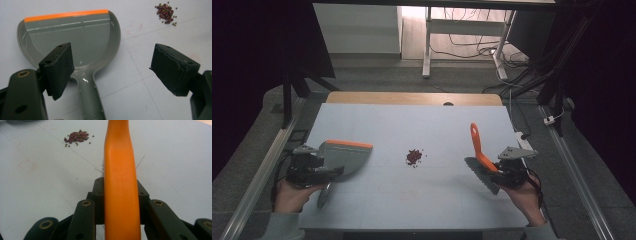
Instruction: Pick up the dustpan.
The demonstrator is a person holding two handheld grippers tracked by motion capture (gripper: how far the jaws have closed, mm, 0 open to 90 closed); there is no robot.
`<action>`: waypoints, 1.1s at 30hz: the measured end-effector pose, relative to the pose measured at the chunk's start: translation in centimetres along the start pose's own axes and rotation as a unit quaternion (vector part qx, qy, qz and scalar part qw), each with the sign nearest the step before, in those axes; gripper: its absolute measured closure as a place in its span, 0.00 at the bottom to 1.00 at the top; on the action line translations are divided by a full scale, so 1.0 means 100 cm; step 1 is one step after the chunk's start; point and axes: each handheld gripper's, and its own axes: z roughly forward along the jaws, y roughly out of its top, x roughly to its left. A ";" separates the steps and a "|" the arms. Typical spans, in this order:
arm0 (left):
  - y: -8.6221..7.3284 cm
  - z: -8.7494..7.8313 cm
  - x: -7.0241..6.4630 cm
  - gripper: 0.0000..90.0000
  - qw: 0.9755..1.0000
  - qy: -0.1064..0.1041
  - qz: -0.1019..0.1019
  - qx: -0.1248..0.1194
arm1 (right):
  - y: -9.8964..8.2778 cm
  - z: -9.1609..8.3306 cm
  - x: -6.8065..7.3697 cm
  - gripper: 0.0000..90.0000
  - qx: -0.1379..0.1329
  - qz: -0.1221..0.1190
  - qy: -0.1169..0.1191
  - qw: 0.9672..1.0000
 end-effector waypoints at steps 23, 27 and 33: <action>-0.030 0.035 0.024 0.20 0.994 0.014 -0.060 0.091 | -0.003 0.002 -0.002 0.79 0.004 0.000 -0.002 1.000; -0.033 0.042 0.026 0.21 0.993 0.013 -0.064 0.099 | -0.003 0.002 -0.002 0.79 0.005 0.000 -0.003 1.000; -0.037 0.052 0.029 0.24 0.992 0.007 -0.069 0.103 | -0.004 0.002 -0.002 0.79 0.006 0.000 -0.003 1.000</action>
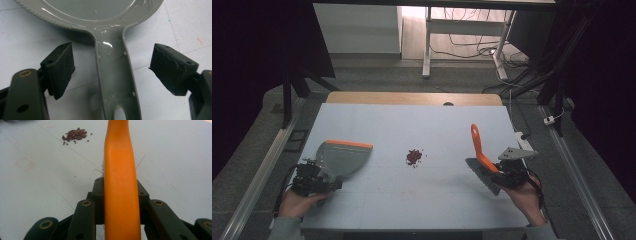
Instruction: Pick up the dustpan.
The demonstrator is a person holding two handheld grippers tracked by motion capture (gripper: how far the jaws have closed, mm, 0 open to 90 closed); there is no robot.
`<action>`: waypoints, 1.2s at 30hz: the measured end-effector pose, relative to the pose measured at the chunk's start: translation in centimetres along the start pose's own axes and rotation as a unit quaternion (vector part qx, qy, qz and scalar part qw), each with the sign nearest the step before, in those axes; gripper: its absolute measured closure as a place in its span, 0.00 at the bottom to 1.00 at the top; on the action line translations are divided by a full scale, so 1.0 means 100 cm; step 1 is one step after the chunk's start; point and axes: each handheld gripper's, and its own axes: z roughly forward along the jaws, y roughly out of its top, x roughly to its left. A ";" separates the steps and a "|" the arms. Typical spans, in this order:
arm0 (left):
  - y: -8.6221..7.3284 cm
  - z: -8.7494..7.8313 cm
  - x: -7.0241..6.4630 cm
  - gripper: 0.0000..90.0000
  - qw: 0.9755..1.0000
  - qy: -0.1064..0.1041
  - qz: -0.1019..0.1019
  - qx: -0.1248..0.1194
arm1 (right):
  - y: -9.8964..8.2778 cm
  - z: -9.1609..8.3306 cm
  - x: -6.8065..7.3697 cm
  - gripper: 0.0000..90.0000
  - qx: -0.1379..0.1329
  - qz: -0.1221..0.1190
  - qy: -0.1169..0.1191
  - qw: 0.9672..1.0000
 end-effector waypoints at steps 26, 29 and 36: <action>0.004 0.013 0.006 0.51 0.999 -0.017 -0.020 -0.022 | 0.002 0.003 0.003 0.79 0.005 -0.003 0.002 1.000; 0.005 0.014 0.006 0.54 0.999 -0.019 -0.021 -0.022 | 0.002 0.003 0.003 0.79 0.005 -0.003 0.001 1.000; 0.006 0.014 0.008 0.66 0.999 -0.024 -0.031 -0.023 | 0.002 0.003 0.003 0.79 0.007 -0.003 0.002 1.000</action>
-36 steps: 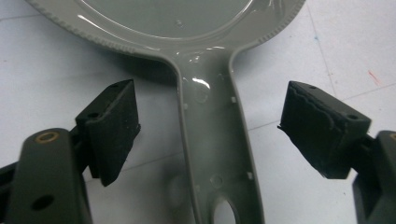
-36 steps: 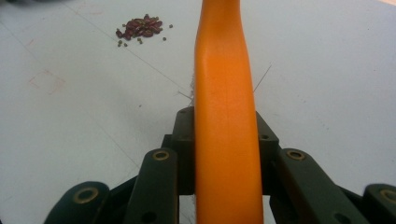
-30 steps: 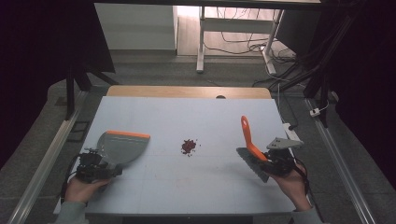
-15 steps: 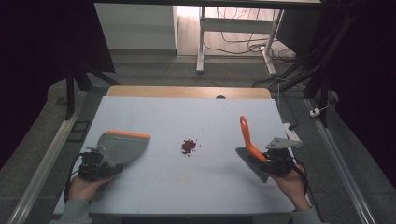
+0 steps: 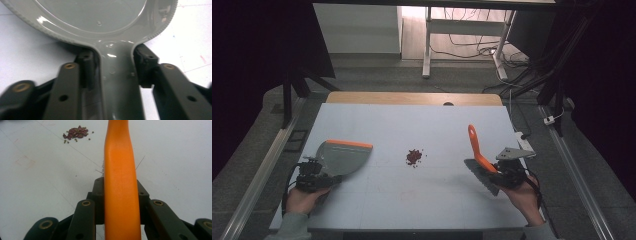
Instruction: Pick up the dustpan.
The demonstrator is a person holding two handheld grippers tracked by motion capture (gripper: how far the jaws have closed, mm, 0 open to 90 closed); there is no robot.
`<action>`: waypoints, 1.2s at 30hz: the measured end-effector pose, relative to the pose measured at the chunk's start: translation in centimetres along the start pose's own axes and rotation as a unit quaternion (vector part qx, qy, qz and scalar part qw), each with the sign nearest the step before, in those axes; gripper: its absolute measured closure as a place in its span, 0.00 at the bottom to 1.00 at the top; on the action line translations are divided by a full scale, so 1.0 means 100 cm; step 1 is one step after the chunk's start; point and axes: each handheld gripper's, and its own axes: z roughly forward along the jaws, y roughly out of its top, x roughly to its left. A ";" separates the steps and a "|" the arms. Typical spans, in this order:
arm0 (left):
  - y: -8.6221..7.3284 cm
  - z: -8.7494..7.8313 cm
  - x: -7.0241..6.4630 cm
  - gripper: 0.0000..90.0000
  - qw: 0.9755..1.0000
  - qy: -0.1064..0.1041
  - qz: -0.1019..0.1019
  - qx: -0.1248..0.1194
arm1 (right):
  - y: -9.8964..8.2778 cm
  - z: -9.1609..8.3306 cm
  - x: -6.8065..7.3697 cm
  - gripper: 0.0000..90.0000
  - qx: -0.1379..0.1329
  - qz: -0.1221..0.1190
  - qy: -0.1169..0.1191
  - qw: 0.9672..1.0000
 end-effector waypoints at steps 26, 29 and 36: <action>-0.004 -0.010 0.008 0.69 0.999 -0.015 0.026 -0.041 | -0.001 -0.003 -0.003 0.79 -0.005 0.005 -0.007 1.000; -0.004 -0.013 0.008 0.69 0.998 -0.019 0.034 -0.050 | 0.000 -0.004 -0.003 0.79 -0.006 0.006 -0.008 1.000; -0.003 -0.018 0.006 0.69 0.996 -0.023 0.053 -0.068 | 0.000 -0.005 -0.003 0.79 -0.009 0.007 -0.009 1.000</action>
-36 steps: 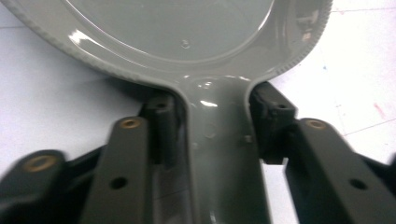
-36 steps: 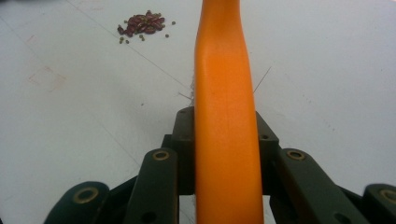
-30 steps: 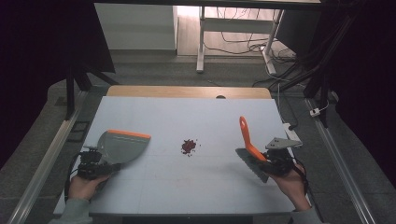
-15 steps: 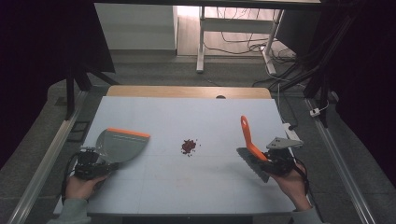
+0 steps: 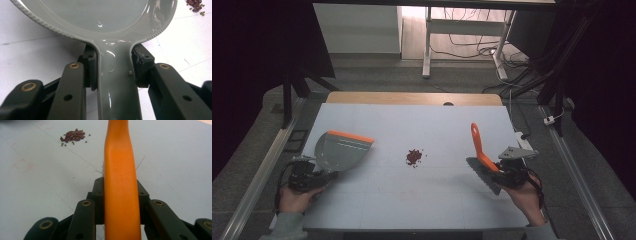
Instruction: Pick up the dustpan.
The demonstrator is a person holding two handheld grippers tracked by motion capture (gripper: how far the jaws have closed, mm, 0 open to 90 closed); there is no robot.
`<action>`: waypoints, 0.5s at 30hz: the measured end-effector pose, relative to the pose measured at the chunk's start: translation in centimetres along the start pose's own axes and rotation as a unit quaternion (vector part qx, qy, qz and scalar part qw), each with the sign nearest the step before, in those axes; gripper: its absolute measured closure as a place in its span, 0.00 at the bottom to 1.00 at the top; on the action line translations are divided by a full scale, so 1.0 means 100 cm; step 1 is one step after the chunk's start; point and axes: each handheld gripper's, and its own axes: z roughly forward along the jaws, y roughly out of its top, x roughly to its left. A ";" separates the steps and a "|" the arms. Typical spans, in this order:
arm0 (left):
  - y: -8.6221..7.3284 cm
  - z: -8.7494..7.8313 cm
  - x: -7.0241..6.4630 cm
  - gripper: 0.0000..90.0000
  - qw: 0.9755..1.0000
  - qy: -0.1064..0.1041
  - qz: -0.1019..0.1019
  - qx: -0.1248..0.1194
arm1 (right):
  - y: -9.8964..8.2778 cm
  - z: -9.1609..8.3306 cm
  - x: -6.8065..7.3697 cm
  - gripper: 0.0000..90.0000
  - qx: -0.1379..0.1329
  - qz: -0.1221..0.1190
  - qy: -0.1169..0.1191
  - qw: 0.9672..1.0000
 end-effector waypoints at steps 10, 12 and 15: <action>0.006 -0.002 -0.002 0.69 1.000 -0.012 0.021 -0.006 | 0.006 0.002 0.003 0.79 -0.005 0.009 -0.004 1.000; 0.006 -0.003 -0.003 0.69 1.000 -0.014 0.026 -0.008 | 0.013 0.006 0.006 0.79 -0.003 0.008 -0.005 1.000; 0.007 -0.004 -0.002 0.69 0.999 -0.022 0.028 -0.011 | 0.017 0.010 0.007 0.79 -0.005 0.010 -0.006 1.000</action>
